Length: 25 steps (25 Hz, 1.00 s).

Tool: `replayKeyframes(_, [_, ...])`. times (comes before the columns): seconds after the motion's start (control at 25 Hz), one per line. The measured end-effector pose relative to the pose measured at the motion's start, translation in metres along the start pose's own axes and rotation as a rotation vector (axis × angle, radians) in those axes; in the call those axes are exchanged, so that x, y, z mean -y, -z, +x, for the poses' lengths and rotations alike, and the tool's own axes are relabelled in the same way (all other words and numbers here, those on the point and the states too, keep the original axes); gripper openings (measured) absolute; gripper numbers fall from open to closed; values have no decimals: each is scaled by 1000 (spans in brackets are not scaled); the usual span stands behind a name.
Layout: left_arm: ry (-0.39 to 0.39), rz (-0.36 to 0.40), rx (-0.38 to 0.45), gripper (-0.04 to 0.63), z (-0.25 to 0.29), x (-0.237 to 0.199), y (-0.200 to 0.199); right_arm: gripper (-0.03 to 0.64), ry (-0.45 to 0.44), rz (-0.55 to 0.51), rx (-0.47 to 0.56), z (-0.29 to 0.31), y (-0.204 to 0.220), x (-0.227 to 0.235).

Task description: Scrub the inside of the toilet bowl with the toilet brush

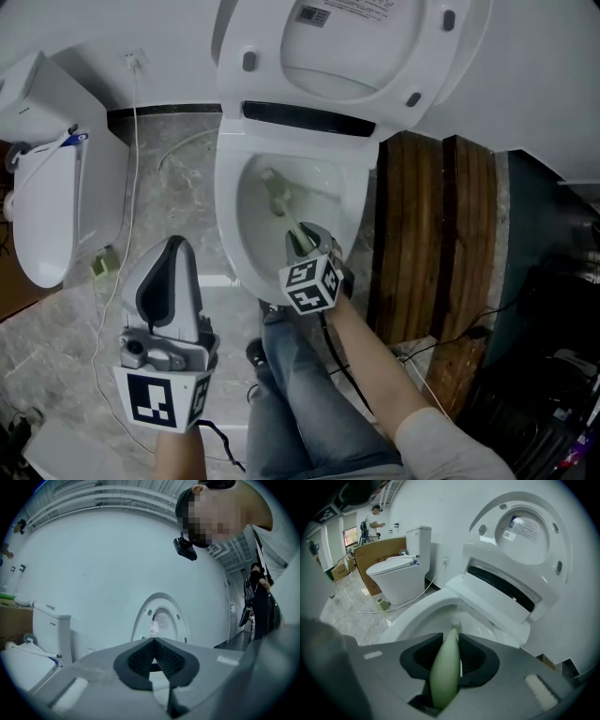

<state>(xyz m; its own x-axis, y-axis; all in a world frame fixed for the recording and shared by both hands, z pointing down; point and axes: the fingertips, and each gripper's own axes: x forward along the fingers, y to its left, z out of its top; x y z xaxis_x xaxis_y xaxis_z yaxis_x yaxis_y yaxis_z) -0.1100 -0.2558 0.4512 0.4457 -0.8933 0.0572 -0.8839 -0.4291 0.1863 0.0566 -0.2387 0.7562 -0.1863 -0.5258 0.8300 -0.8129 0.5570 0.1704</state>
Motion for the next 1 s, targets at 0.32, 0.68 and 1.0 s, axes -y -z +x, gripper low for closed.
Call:
replayKeyframes(0.32, [-25, 25, -26, 3, -2, -10, 5, 103, 4, 280, -25, 0, 23, 13])
replayKeyframes(0.68, [-33, 25, -47, 3, 0, -17, 13, 104, 37, 432, -117, 16, 56, 28])
replayKeyframes(1.0, [-58, 24, -70, 3, 0, -30, 19, 103, 4, 473, -107, 33, 45, 18])
